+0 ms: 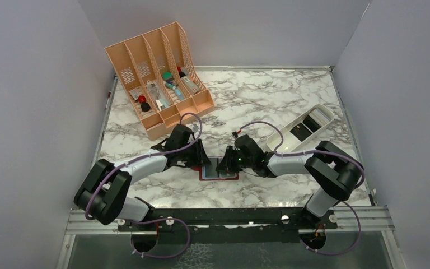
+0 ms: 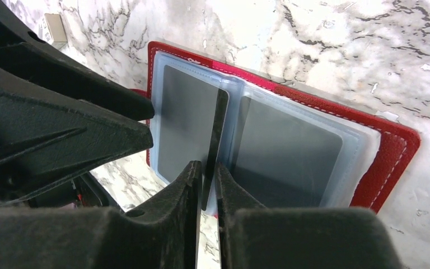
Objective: Put the credit cards into the card holder
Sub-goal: Insert the credit card into the card holder.
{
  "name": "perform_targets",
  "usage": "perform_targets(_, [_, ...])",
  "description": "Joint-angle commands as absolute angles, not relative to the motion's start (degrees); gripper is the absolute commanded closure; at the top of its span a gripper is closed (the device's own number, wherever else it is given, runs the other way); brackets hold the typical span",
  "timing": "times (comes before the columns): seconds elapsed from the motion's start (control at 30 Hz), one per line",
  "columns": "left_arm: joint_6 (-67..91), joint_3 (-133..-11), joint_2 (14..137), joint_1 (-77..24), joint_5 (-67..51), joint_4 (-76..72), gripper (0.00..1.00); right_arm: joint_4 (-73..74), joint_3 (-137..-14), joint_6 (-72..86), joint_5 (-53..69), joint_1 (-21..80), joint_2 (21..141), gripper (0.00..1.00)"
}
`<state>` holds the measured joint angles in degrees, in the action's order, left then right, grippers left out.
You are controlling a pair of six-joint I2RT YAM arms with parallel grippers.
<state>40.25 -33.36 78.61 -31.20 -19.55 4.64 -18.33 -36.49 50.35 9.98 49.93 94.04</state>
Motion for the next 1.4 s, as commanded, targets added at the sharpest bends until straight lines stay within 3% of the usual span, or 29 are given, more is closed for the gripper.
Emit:
perform_targets(0.0, [40.42, -35.07, 78.26, -31.03, -22.48, 2.41, 0.61, -20.54, -36.61, 50.73, 10.99, 50.45, 96.09, 0.85])
perform_targets(0.17, [40.43, -34.94, 77.48, -31.03, -22.79, 2.46, 0.61, -20.56, -35.93, 50.92, 10.23, 50.45, 96.31, 0.93])
perform_targets(0.37, [40.06, -35.09, 76.87, -31.03, -21.47, 4.05, 0.61, -20.52, -35.03, 51.46, 9.70, 50.45, 97.09, 0.95])
perform_targets(0.53, [38.81, -35.68, 75.99, -31.03, -18.01, 7.18, 0.58, -21.37, -33.08, 52.32, 9.05, 50.45, 96.97, 0.84])
perform_targets(0.8, [38.18, -36.15, 76.59, -30.90, -15.94, 8.59, 0.58, -13.75, -36.65, 47.81, 8.28, 50.45, 88.45, 0.76])
perform_targets(1.37, [38.85, -36.38, 75.91, -30.06, -15.02, 11.00, 0.73, -5.69, -44.66, 41.39, 5.33, 50.97, 92.81, 0.97])
